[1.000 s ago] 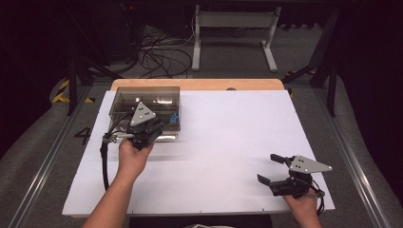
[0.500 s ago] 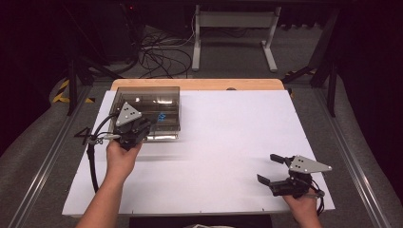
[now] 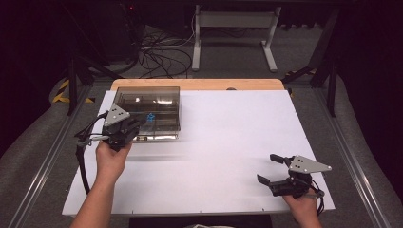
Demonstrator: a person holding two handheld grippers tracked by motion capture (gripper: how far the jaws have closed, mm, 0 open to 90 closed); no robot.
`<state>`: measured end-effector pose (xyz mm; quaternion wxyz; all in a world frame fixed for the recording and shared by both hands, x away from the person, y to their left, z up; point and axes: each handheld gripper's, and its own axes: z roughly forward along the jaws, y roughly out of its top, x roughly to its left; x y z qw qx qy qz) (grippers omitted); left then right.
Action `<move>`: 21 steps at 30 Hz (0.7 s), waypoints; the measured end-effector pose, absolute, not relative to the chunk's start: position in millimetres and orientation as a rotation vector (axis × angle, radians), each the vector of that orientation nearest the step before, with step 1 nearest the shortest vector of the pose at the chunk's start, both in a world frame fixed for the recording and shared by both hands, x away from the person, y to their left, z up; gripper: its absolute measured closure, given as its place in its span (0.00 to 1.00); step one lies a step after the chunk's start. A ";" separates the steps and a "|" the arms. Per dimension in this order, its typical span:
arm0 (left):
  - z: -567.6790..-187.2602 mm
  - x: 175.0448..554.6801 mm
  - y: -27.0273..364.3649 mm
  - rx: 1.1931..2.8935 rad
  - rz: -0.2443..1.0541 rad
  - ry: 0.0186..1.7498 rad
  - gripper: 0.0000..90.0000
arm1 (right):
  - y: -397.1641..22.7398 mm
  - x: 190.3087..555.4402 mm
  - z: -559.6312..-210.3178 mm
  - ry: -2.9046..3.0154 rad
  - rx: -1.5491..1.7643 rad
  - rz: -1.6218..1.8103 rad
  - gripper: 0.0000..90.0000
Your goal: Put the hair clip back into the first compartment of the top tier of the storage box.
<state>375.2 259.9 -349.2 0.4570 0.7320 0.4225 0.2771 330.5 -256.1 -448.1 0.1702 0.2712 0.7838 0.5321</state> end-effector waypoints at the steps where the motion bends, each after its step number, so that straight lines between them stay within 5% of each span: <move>1: -349.5 375.2 261.9 1.805 0.685 1.046 0.99 | -256.1 330.6 -448.1 2.227 0.771 1.511 0.11; 21: -358.5 375.9 294.6 1.783 0.702 1.146 0.99 | -255.1 330.5 -448.3 2.231 0.767 1.510 0.11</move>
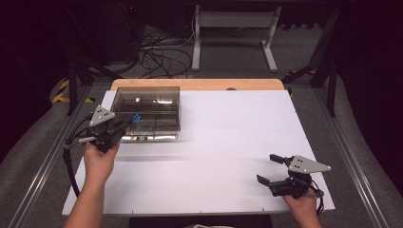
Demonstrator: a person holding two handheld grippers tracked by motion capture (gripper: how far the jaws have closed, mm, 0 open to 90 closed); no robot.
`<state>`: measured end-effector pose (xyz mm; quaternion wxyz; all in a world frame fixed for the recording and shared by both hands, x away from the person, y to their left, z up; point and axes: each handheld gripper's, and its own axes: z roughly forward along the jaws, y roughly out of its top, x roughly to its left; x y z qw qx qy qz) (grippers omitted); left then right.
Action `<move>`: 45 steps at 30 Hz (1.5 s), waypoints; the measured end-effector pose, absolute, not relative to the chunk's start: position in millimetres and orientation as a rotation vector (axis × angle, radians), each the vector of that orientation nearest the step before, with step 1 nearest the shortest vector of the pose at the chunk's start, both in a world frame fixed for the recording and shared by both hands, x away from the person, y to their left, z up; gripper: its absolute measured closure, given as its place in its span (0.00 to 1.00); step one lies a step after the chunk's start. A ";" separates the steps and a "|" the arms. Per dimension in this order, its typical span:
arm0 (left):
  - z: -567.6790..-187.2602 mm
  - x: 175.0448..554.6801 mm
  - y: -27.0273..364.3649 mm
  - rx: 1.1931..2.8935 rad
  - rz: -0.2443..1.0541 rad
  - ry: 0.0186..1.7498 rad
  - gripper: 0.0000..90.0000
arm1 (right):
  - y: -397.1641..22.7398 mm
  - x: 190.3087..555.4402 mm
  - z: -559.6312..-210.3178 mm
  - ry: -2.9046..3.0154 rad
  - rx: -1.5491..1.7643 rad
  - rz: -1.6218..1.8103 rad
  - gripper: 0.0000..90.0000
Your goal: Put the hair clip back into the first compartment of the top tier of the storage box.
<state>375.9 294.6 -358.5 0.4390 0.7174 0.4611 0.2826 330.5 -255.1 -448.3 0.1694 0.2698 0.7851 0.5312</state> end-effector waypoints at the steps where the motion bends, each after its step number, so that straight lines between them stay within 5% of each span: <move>1: -359.4 376.5 296.2 1.785 0.706 1.151 0.99 | -255.1 330.5 -448.3 2.232 0.767 1.509 0.11; 45: -386.4 388.1 325.4 1.838 0.614 1.356 0.99 | -254.9 330.7 -448.7 2.238 0.761 1.514 0.11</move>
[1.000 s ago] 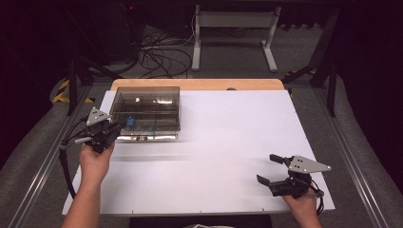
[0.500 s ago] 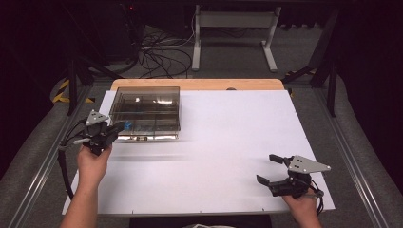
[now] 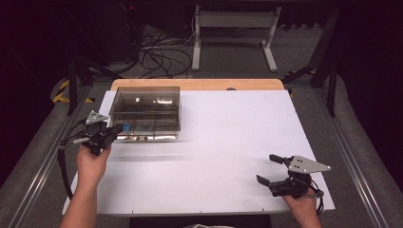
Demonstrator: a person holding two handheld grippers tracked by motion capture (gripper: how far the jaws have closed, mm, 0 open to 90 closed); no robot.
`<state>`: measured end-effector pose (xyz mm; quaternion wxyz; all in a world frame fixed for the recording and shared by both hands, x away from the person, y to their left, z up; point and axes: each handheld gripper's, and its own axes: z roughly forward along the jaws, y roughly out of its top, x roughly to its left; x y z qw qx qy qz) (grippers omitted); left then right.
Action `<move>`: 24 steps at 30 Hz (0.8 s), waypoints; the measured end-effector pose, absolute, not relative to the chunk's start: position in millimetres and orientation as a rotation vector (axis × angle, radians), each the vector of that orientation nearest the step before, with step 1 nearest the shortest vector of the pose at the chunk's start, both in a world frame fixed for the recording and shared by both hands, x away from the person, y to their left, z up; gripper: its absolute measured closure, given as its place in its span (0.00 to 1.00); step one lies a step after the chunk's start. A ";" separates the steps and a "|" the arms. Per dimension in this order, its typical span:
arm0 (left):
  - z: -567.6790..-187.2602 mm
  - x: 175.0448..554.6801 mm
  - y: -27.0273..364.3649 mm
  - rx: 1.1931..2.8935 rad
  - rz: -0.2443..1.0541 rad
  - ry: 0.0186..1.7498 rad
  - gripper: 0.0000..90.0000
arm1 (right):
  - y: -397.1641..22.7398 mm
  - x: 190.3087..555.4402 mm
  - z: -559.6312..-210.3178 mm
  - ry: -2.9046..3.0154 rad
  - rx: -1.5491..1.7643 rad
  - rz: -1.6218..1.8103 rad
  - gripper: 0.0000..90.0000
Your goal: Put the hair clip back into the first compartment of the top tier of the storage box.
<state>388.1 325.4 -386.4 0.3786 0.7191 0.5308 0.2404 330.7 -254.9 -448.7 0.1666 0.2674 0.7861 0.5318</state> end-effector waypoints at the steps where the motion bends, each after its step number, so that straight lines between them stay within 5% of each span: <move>1: -386.6 388.3 325.6 1.837 0.610 1.358 0.99 | -254.9 330.8 -448.8 2.238 0.762 1.514 0.11; 24: -392.3 395.9 325.3 1.849 0.600 1.390 0.98 | -254.8 329.4 -447.9 2.228 0.747 1.512 0.11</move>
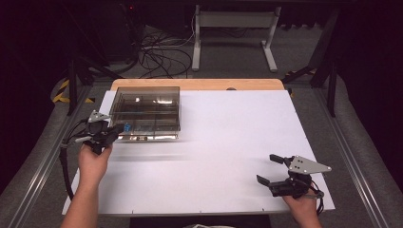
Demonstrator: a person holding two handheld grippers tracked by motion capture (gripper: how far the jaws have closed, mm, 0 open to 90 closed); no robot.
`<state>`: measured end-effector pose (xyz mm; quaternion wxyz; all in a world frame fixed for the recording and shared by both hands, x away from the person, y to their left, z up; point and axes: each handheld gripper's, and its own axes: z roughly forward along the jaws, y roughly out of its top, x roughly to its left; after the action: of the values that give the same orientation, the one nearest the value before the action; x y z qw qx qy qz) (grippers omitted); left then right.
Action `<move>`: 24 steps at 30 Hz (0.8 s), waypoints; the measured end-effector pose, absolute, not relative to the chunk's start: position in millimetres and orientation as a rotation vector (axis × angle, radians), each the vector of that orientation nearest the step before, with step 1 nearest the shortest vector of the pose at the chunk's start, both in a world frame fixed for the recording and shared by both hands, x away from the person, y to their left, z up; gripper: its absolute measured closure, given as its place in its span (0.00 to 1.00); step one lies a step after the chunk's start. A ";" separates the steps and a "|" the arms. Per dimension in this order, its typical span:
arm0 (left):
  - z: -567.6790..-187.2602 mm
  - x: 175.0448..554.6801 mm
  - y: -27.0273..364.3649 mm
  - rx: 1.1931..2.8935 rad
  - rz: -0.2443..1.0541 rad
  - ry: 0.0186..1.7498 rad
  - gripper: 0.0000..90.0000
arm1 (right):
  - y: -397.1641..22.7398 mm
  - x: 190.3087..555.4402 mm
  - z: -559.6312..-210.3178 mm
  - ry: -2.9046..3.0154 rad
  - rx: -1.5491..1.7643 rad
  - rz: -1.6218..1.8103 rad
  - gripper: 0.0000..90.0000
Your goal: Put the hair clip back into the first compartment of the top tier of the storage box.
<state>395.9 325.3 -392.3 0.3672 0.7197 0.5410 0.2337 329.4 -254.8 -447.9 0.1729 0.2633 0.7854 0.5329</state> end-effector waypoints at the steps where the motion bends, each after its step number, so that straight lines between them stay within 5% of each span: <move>1: -392.7 396.3 325.5 1.849 0.601 1.391 0.98 | -254.9 329.3 -447.9 2.228 0.749 1.515 0.11; 15: -389.1 394.1 326.3 1.813 0.636 1.375 0.92 | -255.2 328.5 -447.6 2.223 0.736 1.526 0.11; 24: -368.0 376.5 315.6 1.801 0.669 1.233 0.66 | -254.4 329.6 -447.7 2.226 0.738 1.531 0.11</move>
<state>376.5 315.6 -368.0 0.4165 0.7172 0.4911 0.2663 329.6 -254.4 -447.7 0.1696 0.2596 0.7834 0.5387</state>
